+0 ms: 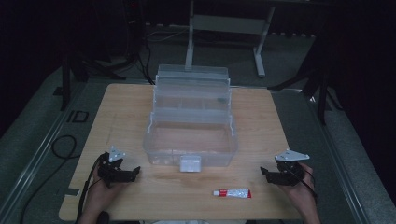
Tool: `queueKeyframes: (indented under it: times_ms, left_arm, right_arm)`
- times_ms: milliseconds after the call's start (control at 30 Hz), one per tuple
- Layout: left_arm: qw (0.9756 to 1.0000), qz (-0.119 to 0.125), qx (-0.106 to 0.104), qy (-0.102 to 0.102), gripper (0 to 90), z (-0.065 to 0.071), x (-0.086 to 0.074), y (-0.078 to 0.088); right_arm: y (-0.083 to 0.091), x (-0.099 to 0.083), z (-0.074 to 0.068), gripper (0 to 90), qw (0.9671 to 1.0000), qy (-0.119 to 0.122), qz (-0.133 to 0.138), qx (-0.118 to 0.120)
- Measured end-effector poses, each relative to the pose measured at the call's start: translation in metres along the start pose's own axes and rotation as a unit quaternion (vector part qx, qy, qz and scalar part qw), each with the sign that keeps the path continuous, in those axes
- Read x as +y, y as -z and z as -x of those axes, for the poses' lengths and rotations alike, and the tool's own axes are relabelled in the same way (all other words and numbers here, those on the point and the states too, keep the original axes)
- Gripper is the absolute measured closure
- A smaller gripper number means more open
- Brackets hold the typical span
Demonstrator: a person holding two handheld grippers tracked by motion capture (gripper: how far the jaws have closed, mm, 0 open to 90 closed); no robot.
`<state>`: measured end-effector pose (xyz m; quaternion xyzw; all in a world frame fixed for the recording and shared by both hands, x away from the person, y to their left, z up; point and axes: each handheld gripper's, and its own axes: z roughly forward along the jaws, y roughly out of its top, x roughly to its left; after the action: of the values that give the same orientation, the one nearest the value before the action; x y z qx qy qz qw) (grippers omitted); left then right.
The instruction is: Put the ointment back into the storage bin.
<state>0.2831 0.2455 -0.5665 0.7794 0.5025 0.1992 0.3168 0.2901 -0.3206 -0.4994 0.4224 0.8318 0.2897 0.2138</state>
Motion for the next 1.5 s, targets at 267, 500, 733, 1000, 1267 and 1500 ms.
queueKeyframes:
  times_ms: [267, 500, 733, 1000, 1267, 1500]
  left_arm:
    - [1.0000, 0.000, 0.000, -0.001, 3.3, 0.000, 0.000, 0.000]
    - [1.0000, 0.000, 0.000, 0.000, 3.3, 0.000, 0.000, 0.000]
    - [1.0000, -0.001, 0.000, -0.001, 3.3, 0.000, 0.000, 0.000]
    - [1.0000, -0.001, 0.000, -0.001, 3.3, 0.000, 0.000, 0.000]
    - [1.0000, -0.001, 0.000, -0.001, 3.3, 0.000, 0.000, 0.000]
    - [1.0000, -0.001, 0.000, -0.001, 3.3, 0.000, 0.000, 0.000]
  right_arm:
    - [0.007, 0.009, -0.003, 27.3, 0.9992, 0.035, -0.011, 0.015]
    - [0.011, 0.015, -0.006, 27.4, 0.9972, 0.062, -0.023, 0.034]
    - [0.015, 0.021, -0.009, 27.4, 0.9931, 0.097, -0.041, 0.051]
    - [0.014, 0.027, -0.016, 27.4, 0.9866, 0.134, -0.062, 0.069]
    - [0.014, 0.032, -0.020, 27.4, 0.9820, 0.154, -0.074, 0.080]
    - [0.013, 0.035, -0.025, 27.5, 0.9764, 0.174, -0.085, 0.096]
